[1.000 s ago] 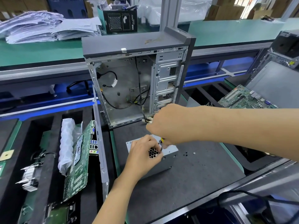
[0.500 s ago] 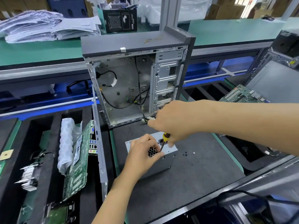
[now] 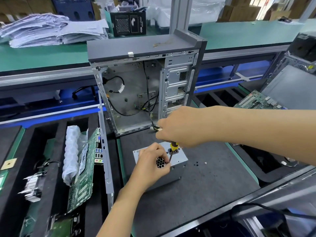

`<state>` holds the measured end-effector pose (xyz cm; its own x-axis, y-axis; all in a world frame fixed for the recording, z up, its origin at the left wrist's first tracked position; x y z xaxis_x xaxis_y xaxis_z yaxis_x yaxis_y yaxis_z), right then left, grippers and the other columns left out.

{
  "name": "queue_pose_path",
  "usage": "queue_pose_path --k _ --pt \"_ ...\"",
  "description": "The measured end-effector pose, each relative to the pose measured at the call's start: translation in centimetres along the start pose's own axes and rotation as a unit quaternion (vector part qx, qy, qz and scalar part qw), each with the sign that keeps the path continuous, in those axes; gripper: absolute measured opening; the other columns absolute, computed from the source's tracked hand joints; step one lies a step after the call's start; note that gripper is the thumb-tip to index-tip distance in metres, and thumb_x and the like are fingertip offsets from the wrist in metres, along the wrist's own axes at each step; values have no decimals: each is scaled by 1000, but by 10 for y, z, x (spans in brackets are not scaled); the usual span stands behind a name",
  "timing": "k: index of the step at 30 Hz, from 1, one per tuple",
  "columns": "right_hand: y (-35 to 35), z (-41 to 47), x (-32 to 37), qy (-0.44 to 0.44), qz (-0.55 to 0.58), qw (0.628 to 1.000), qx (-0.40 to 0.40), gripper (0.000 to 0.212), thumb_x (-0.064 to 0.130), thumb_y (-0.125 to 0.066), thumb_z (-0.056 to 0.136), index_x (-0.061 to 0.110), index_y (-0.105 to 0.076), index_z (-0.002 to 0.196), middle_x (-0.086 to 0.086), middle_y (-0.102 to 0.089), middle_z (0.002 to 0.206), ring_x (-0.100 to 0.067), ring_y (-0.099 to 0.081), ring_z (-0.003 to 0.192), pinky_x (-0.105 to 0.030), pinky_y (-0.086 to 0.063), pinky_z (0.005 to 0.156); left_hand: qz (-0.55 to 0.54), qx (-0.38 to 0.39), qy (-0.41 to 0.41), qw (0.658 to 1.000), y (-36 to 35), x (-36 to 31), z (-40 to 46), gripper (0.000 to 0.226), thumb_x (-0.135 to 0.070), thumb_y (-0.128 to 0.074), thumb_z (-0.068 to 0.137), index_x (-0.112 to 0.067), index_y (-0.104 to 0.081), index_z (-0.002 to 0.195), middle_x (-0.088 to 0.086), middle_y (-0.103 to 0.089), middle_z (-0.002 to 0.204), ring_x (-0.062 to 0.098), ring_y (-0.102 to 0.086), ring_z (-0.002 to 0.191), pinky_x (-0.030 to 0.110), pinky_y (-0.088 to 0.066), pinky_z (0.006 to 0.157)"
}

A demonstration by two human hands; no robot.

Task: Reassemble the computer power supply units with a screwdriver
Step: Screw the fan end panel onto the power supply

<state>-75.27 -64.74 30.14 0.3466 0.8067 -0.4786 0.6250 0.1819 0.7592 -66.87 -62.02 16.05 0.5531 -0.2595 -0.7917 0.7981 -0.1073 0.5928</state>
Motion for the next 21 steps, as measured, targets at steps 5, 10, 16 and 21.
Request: queue_pose_path --k 5,10,16,21 --pt "3 -1 9 36 -88 994 -51 16 -1 -52 79 12 -44 74 -2 -48 74 -22 -51 66 -25 -17 44 3 23 -17 1000 1 -1 0 28 -13 -76 73 -31 -55 71 -10 -57 90 15 -54 94 43 -41 96" --pt "1 7 -2 -3 5 1000 22 39 23 -49 95 15 -30 62 -1 -39 60 -17 -34 49 -25 -23 45 52 32 -22 998 -2 5 -1 31 -30 -83 71 -34 -53 77 -14 -54 96 14 -51 106 28 -33 95" --pt "-5 14 -11 -31 192 964 182 40 38 -50 95 8 -60 70 1 -63 64 -18 -50 58 -25 -35 48 58 -18 -50 997 -2 1 -1 31 -35 -80 76 -35 -49 76 -17 -57 86 5 -52 89 27 -30 93" --pt "10 -4 12 119 -149 981 -21 17 8 -54 86 14 -56 102 -2 -52 91 -22 -45 70 -26 -20 44 19 -4 -49 999 2 -1 1 32 -23 -78 79 -35 -51 69 -14 -57 81 13 -53 86 41 -42 89"
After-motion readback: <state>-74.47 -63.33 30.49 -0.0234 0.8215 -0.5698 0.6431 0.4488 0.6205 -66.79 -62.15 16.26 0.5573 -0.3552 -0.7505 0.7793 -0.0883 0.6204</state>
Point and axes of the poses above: each hand's wrist, its own z-axis towards the middle knuckle, its own y-axis out of the back of the hand, x = y × z, the point moved 4 cm from there along z, towards the middle knuckle
